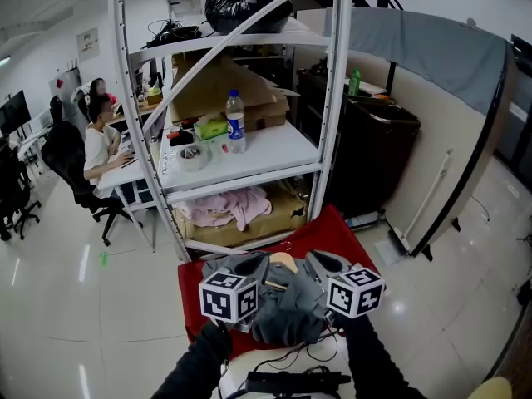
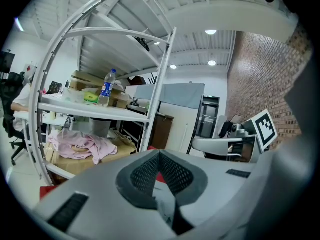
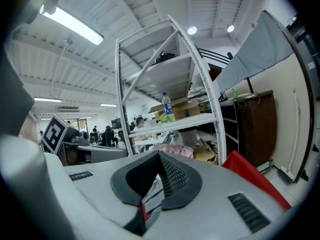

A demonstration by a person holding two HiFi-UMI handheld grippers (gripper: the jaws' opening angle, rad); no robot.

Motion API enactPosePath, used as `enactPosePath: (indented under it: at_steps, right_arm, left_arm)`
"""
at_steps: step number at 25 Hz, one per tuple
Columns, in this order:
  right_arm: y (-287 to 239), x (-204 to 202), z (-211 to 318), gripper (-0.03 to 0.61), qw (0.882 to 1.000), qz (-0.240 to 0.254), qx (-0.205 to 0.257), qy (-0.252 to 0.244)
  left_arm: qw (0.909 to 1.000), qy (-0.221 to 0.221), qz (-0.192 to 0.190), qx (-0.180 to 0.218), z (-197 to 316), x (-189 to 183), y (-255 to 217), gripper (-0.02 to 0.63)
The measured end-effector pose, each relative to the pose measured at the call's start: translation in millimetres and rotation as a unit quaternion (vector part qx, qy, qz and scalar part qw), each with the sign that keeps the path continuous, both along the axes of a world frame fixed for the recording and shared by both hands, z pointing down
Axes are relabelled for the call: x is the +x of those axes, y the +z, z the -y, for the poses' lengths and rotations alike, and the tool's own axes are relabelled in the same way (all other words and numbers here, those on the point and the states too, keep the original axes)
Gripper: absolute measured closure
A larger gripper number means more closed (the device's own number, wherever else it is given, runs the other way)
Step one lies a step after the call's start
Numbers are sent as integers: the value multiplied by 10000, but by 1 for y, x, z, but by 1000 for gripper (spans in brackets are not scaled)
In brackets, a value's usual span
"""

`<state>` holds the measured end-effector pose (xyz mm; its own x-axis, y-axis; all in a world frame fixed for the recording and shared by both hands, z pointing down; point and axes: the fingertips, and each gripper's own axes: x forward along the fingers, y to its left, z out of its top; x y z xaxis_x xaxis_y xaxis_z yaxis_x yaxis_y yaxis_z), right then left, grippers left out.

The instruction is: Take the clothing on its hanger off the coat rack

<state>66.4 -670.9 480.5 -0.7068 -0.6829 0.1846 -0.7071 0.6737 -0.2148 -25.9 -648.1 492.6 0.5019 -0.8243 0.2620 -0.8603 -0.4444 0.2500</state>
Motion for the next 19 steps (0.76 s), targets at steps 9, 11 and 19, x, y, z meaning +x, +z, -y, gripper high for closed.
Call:
enactPosePath:
  at_steps: [9, 11, 19]
  right_arm:
    - [1, 0, 4, 604, 10000, 0, 3, -77]
    - [4, 0, 5, 604, 10000, 14, -10, -87]
    - [8, 2, 11, 604, 9999, 33, -70, -108]
  left_arm:
    - [10000, 45, 29, -17, 5, 1, 3, 623]
    - [10000, 60, 52, -30, 7, 1, 5, 623]
    - [9999, 101, 80, -50, 15, 4, 5, 623]
